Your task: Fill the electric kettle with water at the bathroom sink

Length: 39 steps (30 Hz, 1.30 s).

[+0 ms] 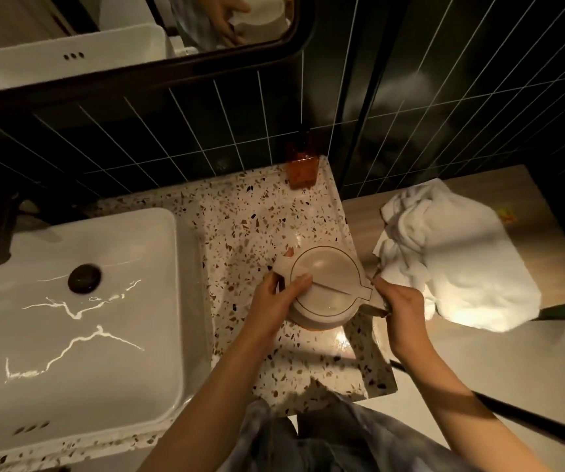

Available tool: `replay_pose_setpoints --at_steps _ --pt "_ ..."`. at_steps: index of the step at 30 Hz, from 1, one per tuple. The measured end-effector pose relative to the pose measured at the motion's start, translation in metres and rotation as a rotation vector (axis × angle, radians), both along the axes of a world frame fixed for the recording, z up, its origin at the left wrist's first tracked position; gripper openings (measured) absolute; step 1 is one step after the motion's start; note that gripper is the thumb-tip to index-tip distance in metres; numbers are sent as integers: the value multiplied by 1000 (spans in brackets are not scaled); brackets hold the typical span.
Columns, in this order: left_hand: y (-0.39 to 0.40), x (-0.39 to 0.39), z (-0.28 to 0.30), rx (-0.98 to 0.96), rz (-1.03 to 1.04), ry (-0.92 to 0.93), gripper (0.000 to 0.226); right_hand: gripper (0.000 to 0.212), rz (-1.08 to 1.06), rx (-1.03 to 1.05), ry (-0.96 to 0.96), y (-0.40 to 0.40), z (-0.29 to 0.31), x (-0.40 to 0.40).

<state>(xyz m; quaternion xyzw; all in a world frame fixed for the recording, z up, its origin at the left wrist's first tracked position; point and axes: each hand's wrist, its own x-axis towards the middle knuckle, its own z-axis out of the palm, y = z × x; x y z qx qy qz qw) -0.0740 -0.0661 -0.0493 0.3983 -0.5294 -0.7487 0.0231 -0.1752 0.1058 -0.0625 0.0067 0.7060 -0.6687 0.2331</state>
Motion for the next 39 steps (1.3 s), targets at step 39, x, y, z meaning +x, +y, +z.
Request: replay_pose_setpoints --at_steps 39 --pt "18 45 13 -162 109 -89 15 29 132 255 315 19 43 8"
